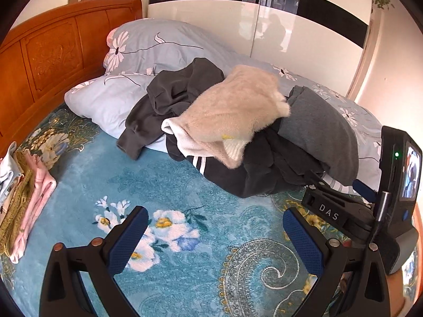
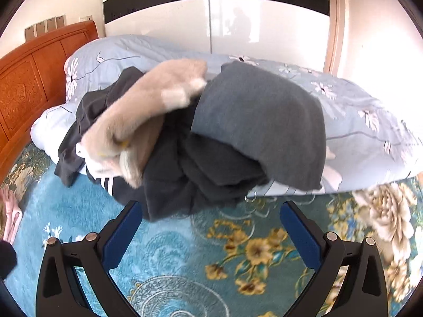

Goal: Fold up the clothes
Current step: 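Reach the right gripper toward the beige sweater on the clothes pile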

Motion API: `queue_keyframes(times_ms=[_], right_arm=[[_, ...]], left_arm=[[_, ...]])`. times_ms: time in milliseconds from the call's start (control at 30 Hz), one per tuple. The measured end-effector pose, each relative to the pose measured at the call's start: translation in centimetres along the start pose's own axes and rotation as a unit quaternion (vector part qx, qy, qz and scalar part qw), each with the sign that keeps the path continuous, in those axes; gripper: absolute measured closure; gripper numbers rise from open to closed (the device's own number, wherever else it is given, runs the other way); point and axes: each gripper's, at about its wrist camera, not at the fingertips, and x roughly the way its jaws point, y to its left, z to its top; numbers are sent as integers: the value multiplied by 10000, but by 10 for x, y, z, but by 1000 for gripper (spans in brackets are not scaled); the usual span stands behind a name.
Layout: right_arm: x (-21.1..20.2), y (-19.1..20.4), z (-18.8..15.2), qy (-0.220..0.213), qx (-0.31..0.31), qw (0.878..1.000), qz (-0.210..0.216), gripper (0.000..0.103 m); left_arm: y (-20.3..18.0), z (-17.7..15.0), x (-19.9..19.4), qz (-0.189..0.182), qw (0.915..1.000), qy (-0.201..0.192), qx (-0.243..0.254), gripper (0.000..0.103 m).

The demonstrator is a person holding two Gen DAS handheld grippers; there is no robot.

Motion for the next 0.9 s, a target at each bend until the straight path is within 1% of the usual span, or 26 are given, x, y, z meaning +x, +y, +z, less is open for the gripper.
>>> queue_keyframes(times_ms=[33, 100, 133, 200, 233, 267, 333, 433, 600, 667, 900], right_arm=[[3, -3, 2, 14, 18, 10000, -7, 0], [9, -8, 5, 42, 54, 10000, -22, 0], [12, -11, 7, 55, 72, 10000, -29, 0], [19, -17, 10, 83, 109, 9999, -44, 0], [22, -20, 11, 97, 127, 9999, -51, 0], [23, -22, 11, 3, 97, 9999, -57, 0], [17, -20, 7, -173, -9, 9998, -106, 0], [-1, -8, -1, -402, -194, 9989, -108, 0], [-9, 3, 3, -543, -326, 9979, -96, 0], [-12, 6, 4, -481, -368, 9982, -47, 0], [-15, 16, 12, -519, -574, 9970, 32, 0]], left_arm=[[-1, 3, 2, 32, 10000, -26, 57, 0], [-16, 13, 8, 196, 9992, -190, 281, 0], [-23, 6, 4, 252, 9985, -346, 331, 0], [-32, 7, 1, 306, 9969, -604, 393, 0], [-27, -5, -2, 182, 9965, -751, 326, 0], [-21, -16, -5, 51, 9956, -898, 254, 0], [-13, -11, -9, -241, 9962, -819, 163, 0], [-10, -14, -10, -258, 9959, -851, 143, 0], [-6, -12, -13, -290, 9958, -872, 18, 0], [-4, -10, -15, -319, 9956, -881, -41, 0], [0, -7, -16, -346, 9952, -911, -99, 0]])
